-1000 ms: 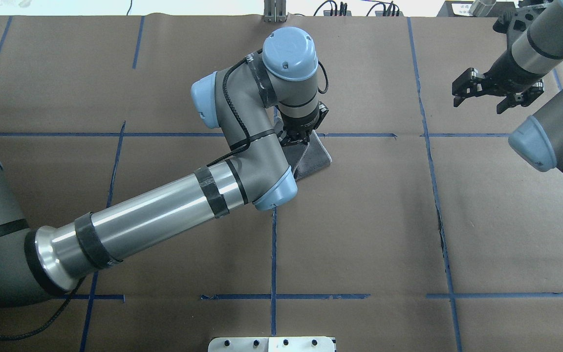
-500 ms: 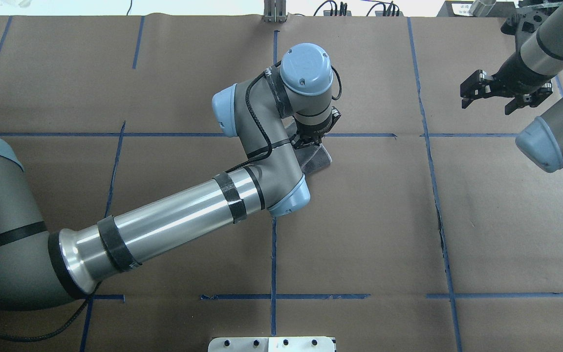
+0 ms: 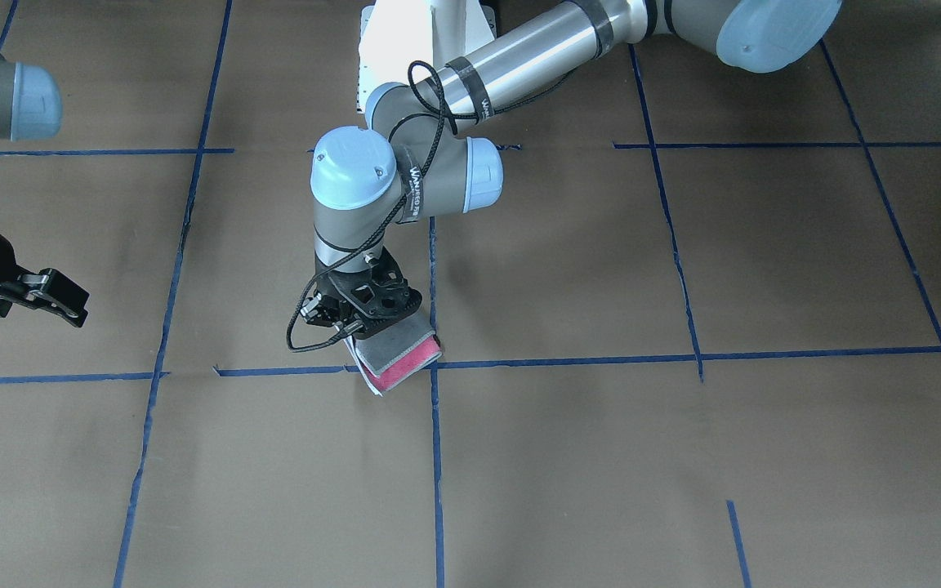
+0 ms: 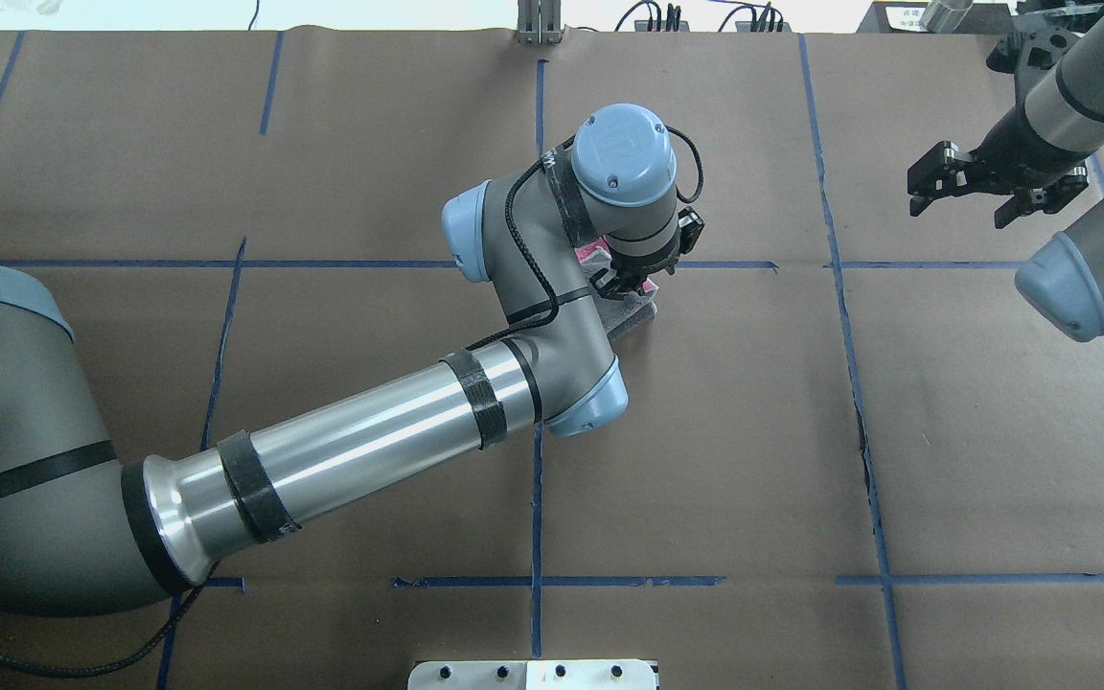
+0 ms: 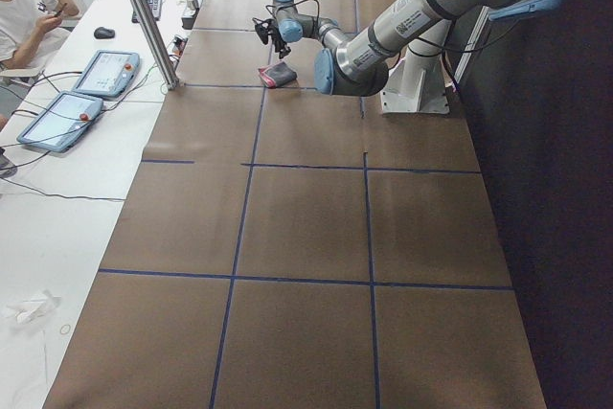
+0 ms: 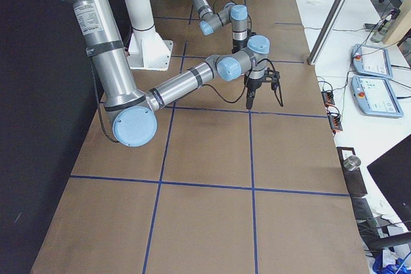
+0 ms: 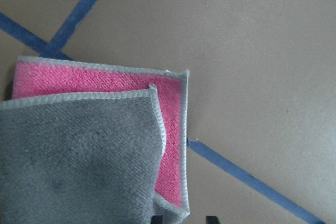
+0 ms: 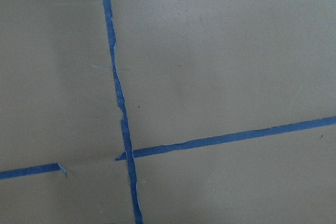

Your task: Fold towel twice with both arms

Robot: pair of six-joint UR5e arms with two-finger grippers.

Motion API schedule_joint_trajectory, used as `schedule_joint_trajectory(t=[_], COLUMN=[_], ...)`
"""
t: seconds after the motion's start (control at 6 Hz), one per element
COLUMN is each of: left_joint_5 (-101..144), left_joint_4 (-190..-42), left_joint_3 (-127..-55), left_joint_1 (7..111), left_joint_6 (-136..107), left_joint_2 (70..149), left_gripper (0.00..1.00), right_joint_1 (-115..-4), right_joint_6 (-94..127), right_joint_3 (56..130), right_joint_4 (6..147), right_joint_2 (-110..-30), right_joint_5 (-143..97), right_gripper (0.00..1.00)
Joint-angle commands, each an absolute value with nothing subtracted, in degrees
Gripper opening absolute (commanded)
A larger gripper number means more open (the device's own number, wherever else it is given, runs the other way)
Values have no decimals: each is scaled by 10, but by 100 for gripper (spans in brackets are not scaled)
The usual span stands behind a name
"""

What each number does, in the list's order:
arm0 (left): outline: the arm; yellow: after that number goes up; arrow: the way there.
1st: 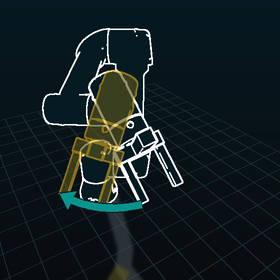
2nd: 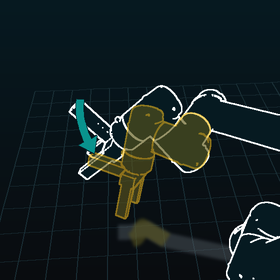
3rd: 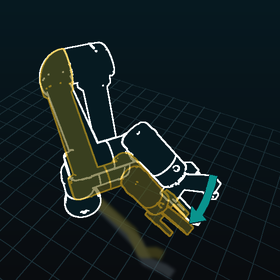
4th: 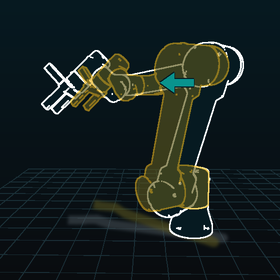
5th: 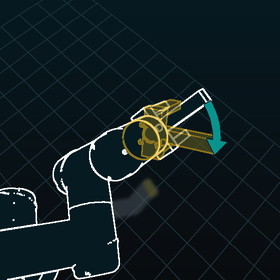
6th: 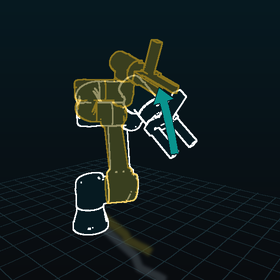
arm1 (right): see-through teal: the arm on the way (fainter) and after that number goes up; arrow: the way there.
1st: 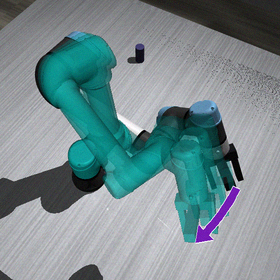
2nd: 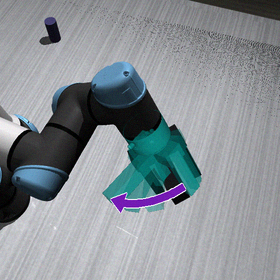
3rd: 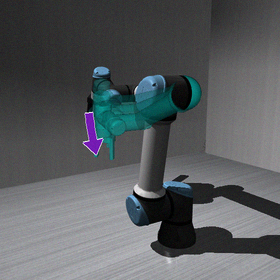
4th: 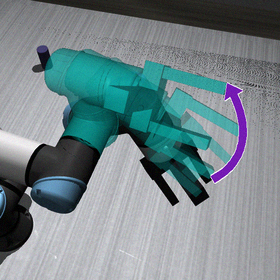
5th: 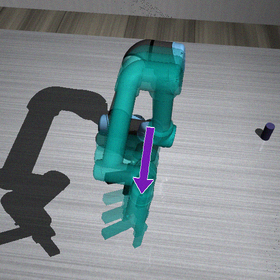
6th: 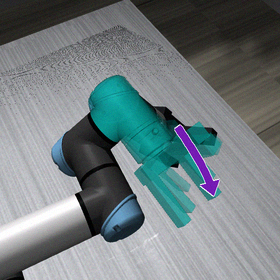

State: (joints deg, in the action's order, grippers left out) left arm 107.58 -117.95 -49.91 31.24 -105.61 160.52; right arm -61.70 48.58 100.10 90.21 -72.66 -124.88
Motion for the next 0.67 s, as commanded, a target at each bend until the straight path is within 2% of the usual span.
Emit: schedule_joint_trajectory(t=[0.0, 0.17, 0.5], left_joint_5=[1084, 1155, 1229], left_joint_4=[-1177, -1170, -1077], left_joint_3=[-517, -581, -792], left_joint_1=[324, 359, 421], left_joint_6=[-1053, -1052, -961], left_joint_2=[1596, 1546, 1391], left_gripper=[100, 100, 100], right_joint_1=[-619, -628, -669], right_joint_6=[473, 426, 278], right_joint_3=[1006, 1009, 1017], right_joint_4=[897, 896, 897], right_joint_2=[-741, -758, -802], right_joint_5=[-1250, -1250, -1250], right_gripper=[100, 100, 100])
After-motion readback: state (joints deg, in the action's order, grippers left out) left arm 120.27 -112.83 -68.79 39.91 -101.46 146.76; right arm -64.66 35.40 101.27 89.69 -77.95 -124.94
